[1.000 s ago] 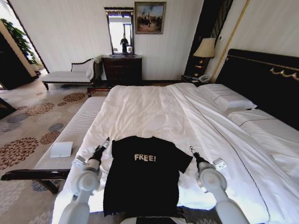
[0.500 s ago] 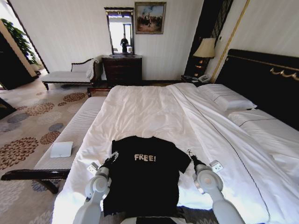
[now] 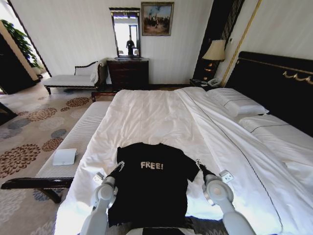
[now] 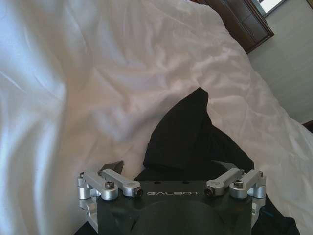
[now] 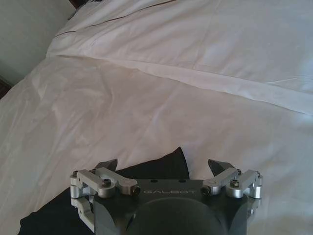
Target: Fold the clothes on the bed.
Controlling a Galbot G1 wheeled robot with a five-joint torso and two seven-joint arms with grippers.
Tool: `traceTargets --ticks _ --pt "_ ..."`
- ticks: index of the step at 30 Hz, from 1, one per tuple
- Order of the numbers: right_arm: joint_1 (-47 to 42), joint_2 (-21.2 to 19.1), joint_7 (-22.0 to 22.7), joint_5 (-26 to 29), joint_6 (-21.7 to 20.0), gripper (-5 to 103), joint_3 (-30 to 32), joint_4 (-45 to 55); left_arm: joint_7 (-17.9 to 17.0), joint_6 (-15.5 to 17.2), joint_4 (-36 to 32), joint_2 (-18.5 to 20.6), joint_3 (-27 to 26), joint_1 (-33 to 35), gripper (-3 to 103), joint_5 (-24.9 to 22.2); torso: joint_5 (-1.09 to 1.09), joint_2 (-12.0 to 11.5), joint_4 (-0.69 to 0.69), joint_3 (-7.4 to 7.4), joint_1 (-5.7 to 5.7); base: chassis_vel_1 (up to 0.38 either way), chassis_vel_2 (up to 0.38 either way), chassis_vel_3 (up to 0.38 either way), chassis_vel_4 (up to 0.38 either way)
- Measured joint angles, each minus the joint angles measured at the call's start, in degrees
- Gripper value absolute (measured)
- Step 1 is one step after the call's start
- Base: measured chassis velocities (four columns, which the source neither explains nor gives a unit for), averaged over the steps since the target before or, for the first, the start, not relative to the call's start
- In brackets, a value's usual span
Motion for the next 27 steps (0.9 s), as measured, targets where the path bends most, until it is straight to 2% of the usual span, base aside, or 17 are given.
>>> traceTargets --ticks 1,4,6,9,11,14,15,17,18,20,21,24,26,27 --pt "-0.03 0.0 0.03 0.0 0.0 100 0.05 0.06 0.09 -0.18 0.3 -0.24 -0.03 -0.32 101 0.0 0.0 0.0 0.0 0.0 0.0 0.0 0.0 0.0 0.0" --pt "-0.22 0.18 0.11 -0.01 -0.01 100 0.09 0.24 0.39 -0.54 0.45 -0.58 -0.09 -0.49 92 0.05 0.0 0.0 0.0 0.0 0.0 0.0 0.0 0.0 0.0" --pt "-0.28 0.2 0.11 -0.01 -0.01 100 0.1 0.29 0.53 -0.57 0.46 -0.62 -0.16 -0.49 92 0.1 0.0 0.0 0.0 0.0 0.0 0.0 0.0 0.0 0.0" --pt "-0.6 0.25 0.13 -0.05 -0.01 100 0.22 0.4 0.9 -0.68 0.32 -0.76 -0.72 -0.49 75 0.24 0.0 0.0 0.0 0.0 0.0 0.0 0.0 0.0 0.0" --pt "-0.66 0.26 0.13 -0.07 -0.01 100 0.23 0.4 0.92 -0.7 0.21 -0.77 -0.82 -0.49 75 0.24 0.0 0.0 0.0 0.0 0.0 0.0 0.0 0.0 0.0" --pt "-0.9 0.45 0.13 -0.19 -0.01 100 0.24 0.41 0.95 -0.73 -0.19 -0.69 -1.26 -0.51 58 0.23 0.0 0.0 0.0 0.0 0.0 0.0 0.0 0.0 0.0" --pt "-0.9 0.45 0.13 -0.19 -0.01 100 0.24 0.41 0.95 -0.73 -0.19 -0.69 -1.26 -0.51 58 0.23 0.0 0.0 0.0 0.0 0.0 0.0 0.0 0.0 0.0" --pt "-1.1 0.71 0.13 -0.33 -0.01 100 0.18 0.44 0.96 -0.78 -0.22 -0.64 -1.55 -0.71 47 0.2 0.0 0.0 0.0 0.0 0.0 0.0 0.0 0.0 0.0" --pt "-1.1 0.71 0.13 -0.33 -0.01 100 0.18 0.44 0.96 -0.78 -0.22 -0.64 -1.55 -0.71 47 0.2 0.0 0.0 0.0 0.0 0.0 0.0 0.0 0.0 0.0" --pt "-1.29 0.79 0.13 -0.46 -0.01 100 0.14 0.46 1.01 -0.8 -0.2 -0.64 -1.61 -0.79 36 0.18 0.0 0.0 0.0 0.0 0.0 0.0 0.0 0.0 0.0" --pt "-1.29 0.79 0.13 -0.46 -0.01 100 0.14 0.46 1.01 -0.8 -0.2 -0.64 -1.61 -0.79 36 0.18 0.0 0.0 0.0 0.0 0.0 0.0 0.0 0.0 0.0" --pt "-1.48 0.79 0.13 -0.54 -0.01 100 0.16 0.45 1.42 -0.96 0.19 -0.66 -1.67 -0.79 20 0.2 0.0 0.0 0.0 0.0 0.0 0.0 0.0 0.0 0.0" --pt "-1.55 0.79 0.13 -0.56 -0.01 100 0.17 0.44 1.54 -1.02 0.32 -0.67 -1.74 -0.81 20 0.21 0.0 0.0 0.0 0.0 0.0 0.0 0.0 0.0 0.0" --pt "-1.59 0.79 0.12 -0.58 0.0 100 0.18 0.42 1.64 -1.08 0.4 -0.67 -1.8 -0.82 15 0.22 0.0 0.0 0.0 0.0 0.0 0.0 0.0 0.0 0.0"
